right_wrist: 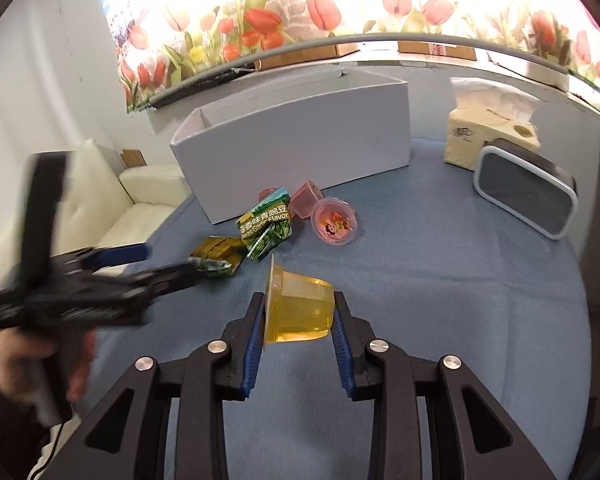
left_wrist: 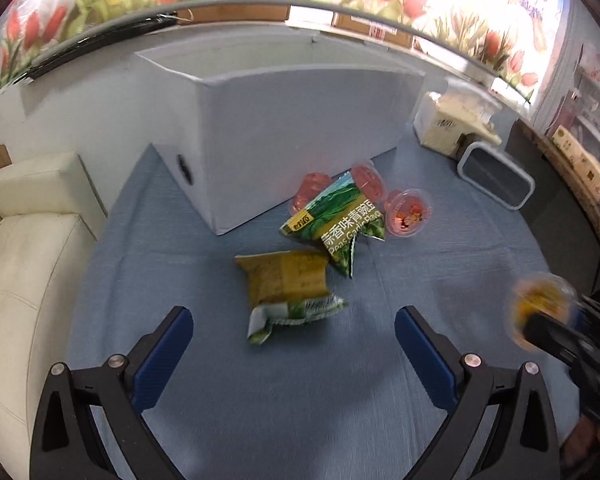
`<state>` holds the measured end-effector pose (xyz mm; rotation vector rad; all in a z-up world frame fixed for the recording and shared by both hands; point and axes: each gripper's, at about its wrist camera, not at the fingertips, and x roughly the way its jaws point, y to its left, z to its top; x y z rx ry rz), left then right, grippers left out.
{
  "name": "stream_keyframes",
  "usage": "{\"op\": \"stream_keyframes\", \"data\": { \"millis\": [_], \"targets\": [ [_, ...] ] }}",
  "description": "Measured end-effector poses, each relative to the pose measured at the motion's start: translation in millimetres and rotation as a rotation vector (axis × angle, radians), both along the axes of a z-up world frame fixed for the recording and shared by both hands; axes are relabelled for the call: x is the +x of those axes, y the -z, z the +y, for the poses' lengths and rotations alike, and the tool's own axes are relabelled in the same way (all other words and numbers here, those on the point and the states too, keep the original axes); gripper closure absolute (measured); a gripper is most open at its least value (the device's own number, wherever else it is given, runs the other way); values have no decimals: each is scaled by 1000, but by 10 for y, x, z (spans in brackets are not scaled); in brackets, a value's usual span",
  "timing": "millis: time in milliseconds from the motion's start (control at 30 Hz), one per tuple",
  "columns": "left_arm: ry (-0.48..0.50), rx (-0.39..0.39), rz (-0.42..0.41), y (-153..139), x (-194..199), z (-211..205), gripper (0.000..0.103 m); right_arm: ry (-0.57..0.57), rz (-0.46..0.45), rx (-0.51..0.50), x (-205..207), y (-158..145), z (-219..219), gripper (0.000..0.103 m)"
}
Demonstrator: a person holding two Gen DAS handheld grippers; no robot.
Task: Organize snacks
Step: 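Grasp the yellow jelly cup with the right gripper while the left gripper grasps the yellow snack pack, then carry the snack pack and jelly cup into the white box and open both grippers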
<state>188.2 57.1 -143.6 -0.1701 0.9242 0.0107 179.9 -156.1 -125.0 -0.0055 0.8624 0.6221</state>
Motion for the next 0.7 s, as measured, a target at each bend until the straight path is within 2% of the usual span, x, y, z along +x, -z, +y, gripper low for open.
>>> {"op": "stream_keyframes", "data": {
  "millis": [233, 267, 333, 367, 400, 433, 500, 600, 700],
  "targets": [
    [-29, 42, 45, 233, 228, -37, 1, 26, 21, 52, -94, -42, -177, 69],
    [-30, 30, 59, 272, 252, -20, 4, 24, 20, 55, -103, -45, -180, 69],
    [-30, 52, 48, 274, 255, -14, 21, 22, 23, 62, -113, -43, -188, 69],
    [-28, 70, 48, 268, 257, -21, 24, 21, 24, 67, -119, -45, -191, 69],
    [-21, 82, 48, 258, 258, -24, 35, 21, 27, 71, -122, -41, -193, 69],
    [-17, 89, 45, 243, 254, -21, 40, 20, 29, 74, -123, -36, -191, 69],
    [-11, 57, 43, 230, 250, 26, 42, 16, 31, 77, -116, -23, -187, 69],
    [9, 47, 36, 205, 216, 49, 47, 15, 40, 90, -118, -16, -185, 69],
    [19, 44, 3, 121, 64, 51, 47, 7, 38, 94, -148, -20, -168, 69]
  ]
}}
